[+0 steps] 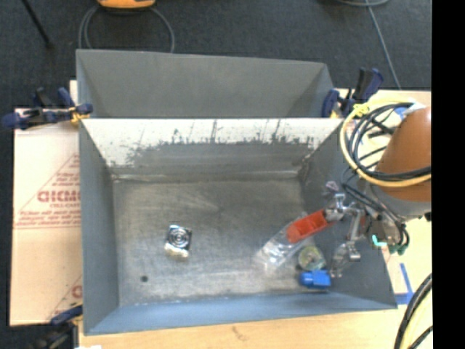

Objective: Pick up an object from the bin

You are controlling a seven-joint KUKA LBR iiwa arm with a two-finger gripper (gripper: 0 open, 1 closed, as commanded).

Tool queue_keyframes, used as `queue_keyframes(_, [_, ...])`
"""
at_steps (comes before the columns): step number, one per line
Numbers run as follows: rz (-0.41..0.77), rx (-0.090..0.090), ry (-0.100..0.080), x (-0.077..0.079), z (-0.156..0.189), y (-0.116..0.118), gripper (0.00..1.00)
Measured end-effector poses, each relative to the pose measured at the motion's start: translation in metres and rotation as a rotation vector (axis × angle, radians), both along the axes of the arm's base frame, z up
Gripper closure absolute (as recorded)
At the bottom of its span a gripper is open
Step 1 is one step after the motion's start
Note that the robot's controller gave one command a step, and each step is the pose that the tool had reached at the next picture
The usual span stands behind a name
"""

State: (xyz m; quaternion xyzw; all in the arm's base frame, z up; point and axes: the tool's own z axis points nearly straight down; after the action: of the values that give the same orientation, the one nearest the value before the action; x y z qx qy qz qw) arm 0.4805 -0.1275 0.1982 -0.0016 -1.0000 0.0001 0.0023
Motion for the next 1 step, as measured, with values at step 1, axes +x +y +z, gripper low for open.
queue_keyframes(1, [0.009, -0.003, -0.017, 0.0079, -0.0584, -0.0082, 0.00])
